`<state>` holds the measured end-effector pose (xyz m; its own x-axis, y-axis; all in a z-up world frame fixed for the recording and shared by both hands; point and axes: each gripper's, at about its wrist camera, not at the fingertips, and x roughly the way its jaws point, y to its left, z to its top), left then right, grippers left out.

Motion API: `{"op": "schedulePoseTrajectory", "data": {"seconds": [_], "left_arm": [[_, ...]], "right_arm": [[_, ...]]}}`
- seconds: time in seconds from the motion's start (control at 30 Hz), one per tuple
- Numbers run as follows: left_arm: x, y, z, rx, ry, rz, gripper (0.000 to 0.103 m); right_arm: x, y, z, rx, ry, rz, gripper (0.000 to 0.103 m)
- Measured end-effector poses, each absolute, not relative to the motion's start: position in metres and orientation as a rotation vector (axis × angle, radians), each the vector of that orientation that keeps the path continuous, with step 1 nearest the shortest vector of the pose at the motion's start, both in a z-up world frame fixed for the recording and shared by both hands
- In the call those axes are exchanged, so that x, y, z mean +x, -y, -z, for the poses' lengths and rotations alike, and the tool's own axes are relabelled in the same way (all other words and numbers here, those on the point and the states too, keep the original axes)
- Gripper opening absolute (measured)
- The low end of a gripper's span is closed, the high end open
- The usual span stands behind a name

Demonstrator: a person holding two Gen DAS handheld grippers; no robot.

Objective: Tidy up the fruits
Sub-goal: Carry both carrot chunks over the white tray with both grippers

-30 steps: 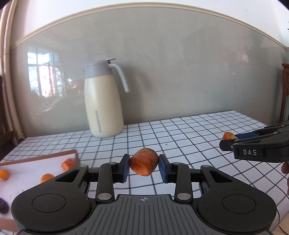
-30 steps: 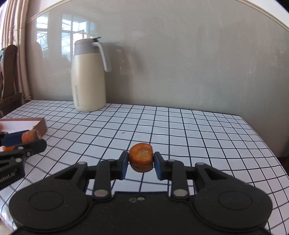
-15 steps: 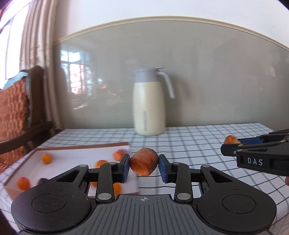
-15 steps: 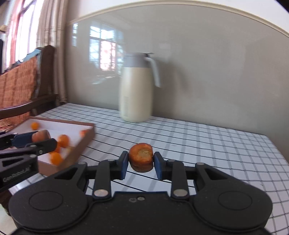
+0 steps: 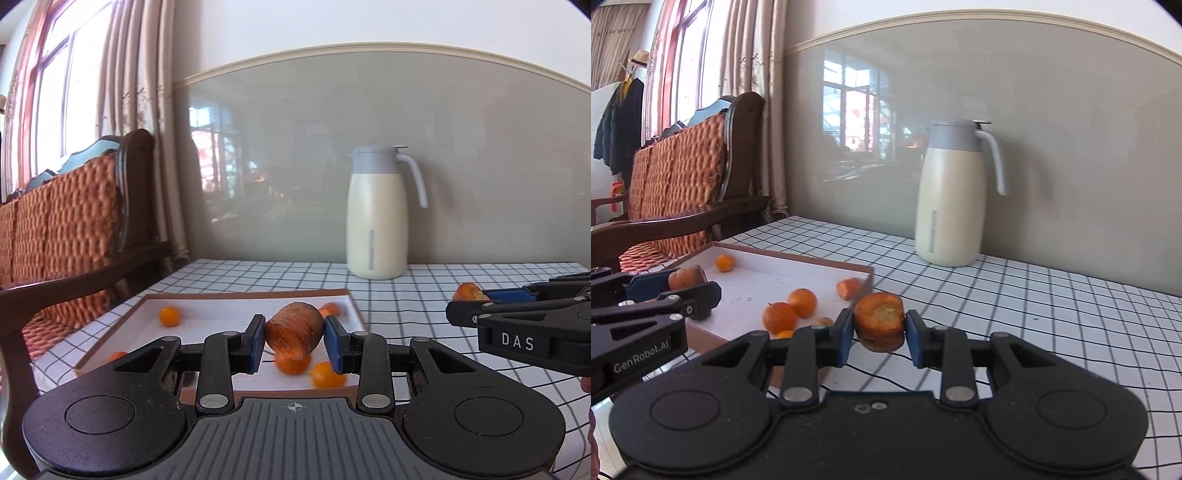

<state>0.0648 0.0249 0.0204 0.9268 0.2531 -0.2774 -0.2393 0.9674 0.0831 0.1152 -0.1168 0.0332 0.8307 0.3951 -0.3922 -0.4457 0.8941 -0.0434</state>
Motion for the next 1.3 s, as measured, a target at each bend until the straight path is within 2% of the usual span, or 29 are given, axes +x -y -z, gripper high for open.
{"op": "schedulePoseTrajectory", "data": {"seconds": [0.77, 1.3], "left_arm": [[0.057, -0.113, -0.019, 0.003, -0.288, -0.391, 0.035], [0.092, -0.156, -0.018, -0.008, -0.291, -0.416, 0.035]], "right_arm": [[0.12, 0.05, -0.038, -0.17, -0.341, -0.533, 0.022], [0.156, 0.008, -0.038, -0.184, -0.338, -0.548, 0.022]]}}
